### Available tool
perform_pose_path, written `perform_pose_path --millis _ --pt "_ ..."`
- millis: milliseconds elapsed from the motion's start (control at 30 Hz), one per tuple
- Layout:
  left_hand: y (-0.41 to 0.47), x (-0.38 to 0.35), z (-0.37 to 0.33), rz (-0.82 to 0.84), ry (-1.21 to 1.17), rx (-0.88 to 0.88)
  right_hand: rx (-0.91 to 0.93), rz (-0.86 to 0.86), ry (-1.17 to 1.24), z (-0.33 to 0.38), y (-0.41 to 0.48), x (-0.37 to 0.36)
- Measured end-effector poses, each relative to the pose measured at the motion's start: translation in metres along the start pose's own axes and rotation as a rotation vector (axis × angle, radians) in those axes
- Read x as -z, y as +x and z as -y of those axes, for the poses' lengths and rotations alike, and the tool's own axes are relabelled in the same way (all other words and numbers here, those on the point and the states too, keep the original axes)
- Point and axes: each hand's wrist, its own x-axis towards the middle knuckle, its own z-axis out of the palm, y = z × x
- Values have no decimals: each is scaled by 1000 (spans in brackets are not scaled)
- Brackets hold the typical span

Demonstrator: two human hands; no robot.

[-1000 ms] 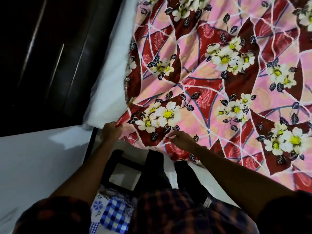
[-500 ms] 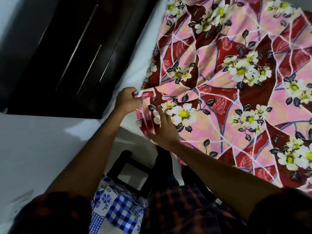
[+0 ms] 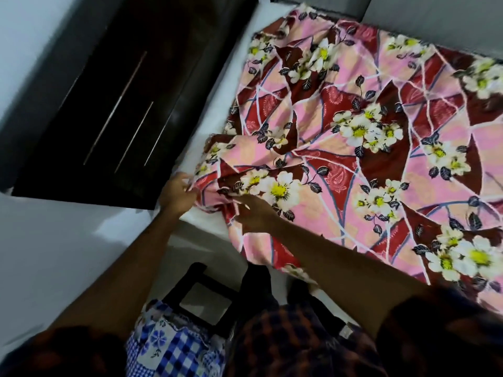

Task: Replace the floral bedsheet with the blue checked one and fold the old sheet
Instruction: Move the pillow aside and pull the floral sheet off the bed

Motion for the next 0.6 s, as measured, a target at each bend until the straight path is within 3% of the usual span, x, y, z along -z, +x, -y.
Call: perform_pose_path --millis 100,200,367,467,600 --pt "5 -18 -9 92 -115 70 -192 -27 -13 -40 -1 11" --pt "23 -43 -34 213 -172 32 -324 -82 -13 -74 10 41" --pt "80 -79 -82 379 -128 -114 -309 -176 -101 -90 64 106" --pt "136 -87 -110 447 -135 -192 -303 -322 -114 -86 118 148" --pt "226 -97 -135 341 -41 -334 -342 -560 -106 -78 211 210"
